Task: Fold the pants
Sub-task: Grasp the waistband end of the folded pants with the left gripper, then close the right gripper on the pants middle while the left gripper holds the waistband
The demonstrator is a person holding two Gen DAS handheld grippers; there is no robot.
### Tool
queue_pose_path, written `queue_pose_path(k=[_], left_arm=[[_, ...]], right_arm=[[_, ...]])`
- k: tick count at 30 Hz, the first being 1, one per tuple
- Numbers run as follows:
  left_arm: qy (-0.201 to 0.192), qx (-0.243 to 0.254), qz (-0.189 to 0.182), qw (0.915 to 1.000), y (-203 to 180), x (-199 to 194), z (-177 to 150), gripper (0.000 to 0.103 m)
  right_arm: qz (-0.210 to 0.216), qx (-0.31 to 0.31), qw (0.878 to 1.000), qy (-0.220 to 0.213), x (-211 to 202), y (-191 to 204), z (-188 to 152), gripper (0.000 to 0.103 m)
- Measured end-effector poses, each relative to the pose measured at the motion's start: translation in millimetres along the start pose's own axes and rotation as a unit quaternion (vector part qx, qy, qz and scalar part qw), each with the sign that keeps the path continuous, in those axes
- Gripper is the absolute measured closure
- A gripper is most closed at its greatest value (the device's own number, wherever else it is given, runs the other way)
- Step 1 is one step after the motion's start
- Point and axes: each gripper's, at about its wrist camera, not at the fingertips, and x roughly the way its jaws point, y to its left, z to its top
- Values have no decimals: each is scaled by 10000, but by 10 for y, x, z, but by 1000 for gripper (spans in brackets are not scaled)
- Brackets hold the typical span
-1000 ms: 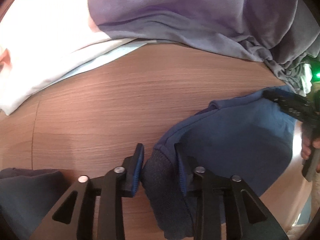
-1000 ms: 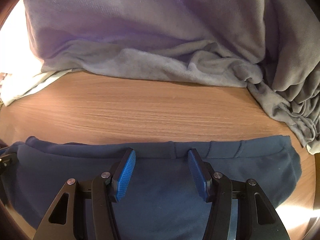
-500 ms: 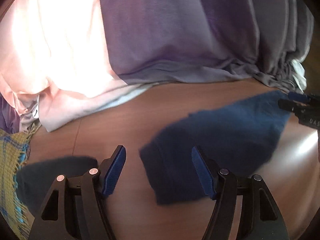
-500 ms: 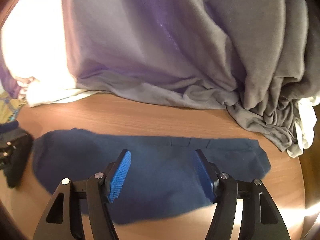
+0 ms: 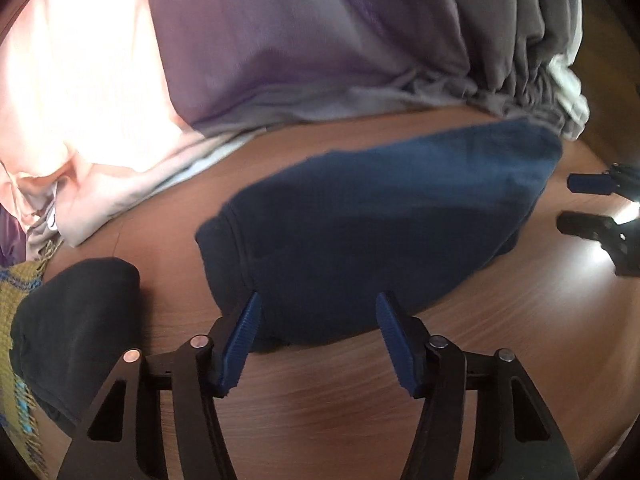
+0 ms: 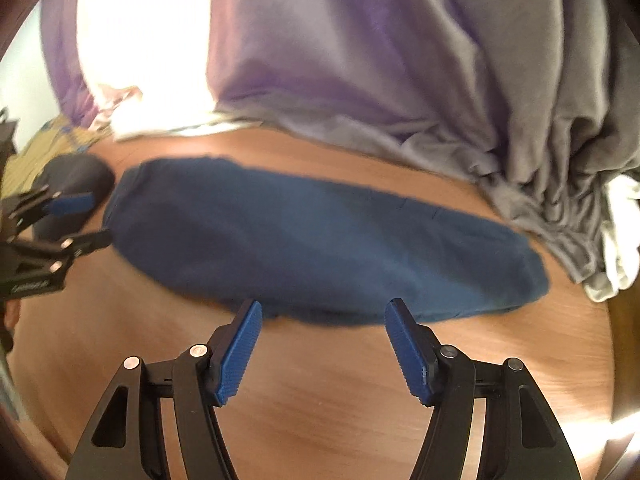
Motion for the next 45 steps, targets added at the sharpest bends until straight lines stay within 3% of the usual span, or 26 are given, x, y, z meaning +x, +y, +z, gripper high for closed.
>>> queue_pose_path(k=[13,20,25,35,45], left_arm=[[356,-55,318,9988,127,487,279,44],[577,11,457,9973,162,688,472,44],[612,27,484,9969,183,737,511,43],[700,385,833,9933,76,847,542,41],[800,33,560,9952,212,862,544,40]], right_arm=[[1046,-322,9932,402,488,59,-42,38],[1259,-677,9894,256,542,106,193,38],[1446,-361,9880,414,693,-26,313,38],[1384,-471,9872,634,511,45,128,38],[1628,-505,9835,613,619,70,122,38]])
